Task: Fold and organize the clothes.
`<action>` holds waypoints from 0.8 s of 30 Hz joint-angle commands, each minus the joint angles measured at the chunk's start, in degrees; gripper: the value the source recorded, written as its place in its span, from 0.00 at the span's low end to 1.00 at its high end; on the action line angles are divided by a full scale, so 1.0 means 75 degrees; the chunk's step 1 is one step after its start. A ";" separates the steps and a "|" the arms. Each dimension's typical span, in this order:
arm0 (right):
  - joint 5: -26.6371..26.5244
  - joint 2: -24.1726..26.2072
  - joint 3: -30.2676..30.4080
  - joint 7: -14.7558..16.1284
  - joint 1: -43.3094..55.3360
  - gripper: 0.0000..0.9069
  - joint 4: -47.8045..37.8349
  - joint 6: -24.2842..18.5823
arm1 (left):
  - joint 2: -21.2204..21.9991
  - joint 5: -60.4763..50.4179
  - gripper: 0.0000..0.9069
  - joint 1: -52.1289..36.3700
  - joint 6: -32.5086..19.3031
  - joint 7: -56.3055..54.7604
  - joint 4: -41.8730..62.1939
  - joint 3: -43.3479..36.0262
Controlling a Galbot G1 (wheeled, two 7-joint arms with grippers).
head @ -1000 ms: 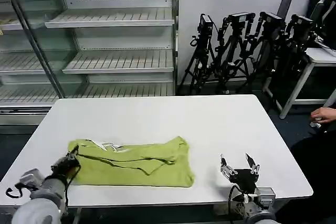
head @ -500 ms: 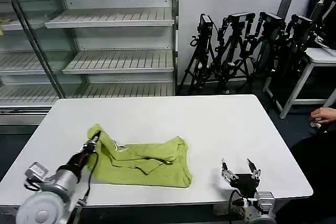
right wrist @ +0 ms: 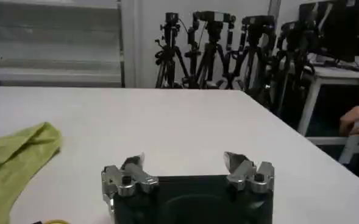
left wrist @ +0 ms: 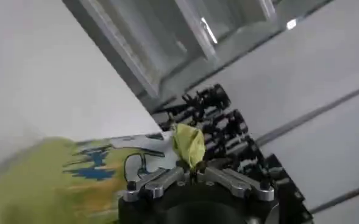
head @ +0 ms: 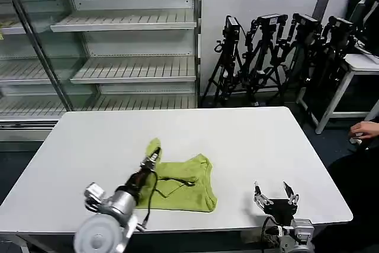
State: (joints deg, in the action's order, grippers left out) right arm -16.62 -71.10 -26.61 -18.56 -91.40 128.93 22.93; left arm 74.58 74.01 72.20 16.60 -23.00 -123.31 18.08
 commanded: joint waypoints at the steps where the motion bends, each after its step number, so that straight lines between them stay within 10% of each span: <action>1: 0.0012 -0.0045 -0.0028 -0.0005 -0.0024 1.00 0.0000 -0.0005 | 0.0429 -0.1446 0.08 -0.0379 -0.0072 -0.0001 0.0646 -0.1421; 6: 0.0083 -0.0118 0.0030 0.0000 -0.0031 1.00 -0.0051 -0.0027 | 0.0593 -0.1730 0.11 -0.0718 -0.0099 -0.0083 0.1053 -0.1614; 8: 0.0111 -0.0133 0.0040 0.0003 -0.0047 1.00 -0.0043 -0.0034 | 0.0608 -0.1724 0.28 -0.0771 -0.0142 -0.0069 0.1138 -0.1663; 10: 0.0130 -0.0143 0.0037 0.0005 -0.0076 1.00 -0.0019 -0.0034 | 0.0646 -0.1717 1.00 -0.0834 -0.0144 -0.0053 0.1194 -0.1700; 24: 0.0118 -0.0093 0.0016 0.0029 -0.0043 1.00 0.0029 -0.0062 | 0.0389 -0.1284 1.00 -0.0374 -0.0079 0.0216 -0.0164 -0.1328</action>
State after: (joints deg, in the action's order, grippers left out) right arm -15.71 -71.75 -26.52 -18.35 -91.65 129.27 22.43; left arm 77.64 64.38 68.23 16.33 -21.88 -119.75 7.90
